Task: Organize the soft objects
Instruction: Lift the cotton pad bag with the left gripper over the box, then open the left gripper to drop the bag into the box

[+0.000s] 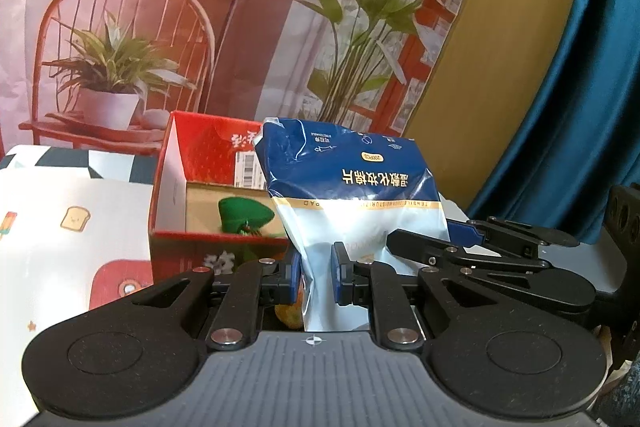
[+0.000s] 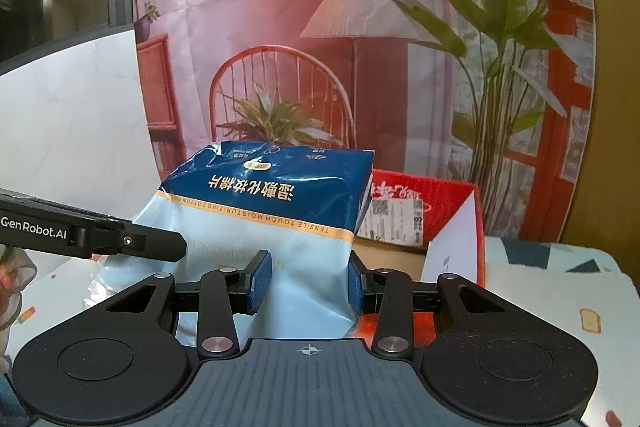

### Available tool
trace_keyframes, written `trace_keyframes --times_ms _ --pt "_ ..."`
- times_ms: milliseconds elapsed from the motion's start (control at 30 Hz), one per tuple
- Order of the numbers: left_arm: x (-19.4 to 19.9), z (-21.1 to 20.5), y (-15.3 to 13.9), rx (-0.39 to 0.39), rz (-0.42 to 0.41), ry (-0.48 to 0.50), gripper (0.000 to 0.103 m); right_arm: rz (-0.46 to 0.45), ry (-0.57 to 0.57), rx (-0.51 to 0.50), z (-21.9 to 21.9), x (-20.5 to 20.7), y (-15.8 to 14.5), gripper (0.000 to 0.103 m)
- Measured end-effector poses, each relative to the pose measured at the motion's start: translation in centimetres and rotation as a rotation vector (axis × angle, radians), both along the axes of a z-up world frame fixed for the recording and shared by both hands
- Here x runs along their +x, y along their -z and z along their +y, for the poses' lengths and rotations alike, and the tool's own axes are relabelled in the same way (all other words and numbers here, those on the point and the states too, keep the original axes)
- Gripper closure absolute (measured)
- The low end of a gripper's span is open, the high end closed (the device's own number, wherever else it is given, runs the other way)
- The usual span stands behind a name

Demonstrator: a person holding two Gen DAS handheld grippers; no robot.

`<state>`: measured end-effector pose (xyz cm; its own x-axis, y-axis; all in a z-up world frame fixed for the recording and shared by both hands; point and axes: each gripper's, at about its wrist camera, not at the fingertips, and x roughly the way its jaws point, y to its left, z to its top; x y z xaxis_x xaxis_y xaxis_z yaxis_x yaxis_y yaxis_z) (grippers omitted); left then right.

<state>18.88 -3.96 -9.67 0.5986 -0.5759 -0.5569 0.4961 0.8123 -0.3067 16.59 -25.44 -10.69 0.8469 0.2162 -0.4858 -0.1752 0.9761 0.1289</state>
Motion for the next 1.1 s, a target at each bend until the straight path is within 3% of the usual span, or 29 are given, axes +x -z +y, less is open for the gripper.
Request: trace_keyframes --times_ms 633,1100 --pt "10.0 -1.9 1.0 -0.025 0.063 -0.036 0.086 0.017 -0.011 -0.019 -1.9 10.7 0.1 0.066" --pt "14.9 -2.3 3.6 0.059 0.099 -0.088 0.086 0.164 -0.009 -0.003 -1.4 17.7 4.0 0.066"
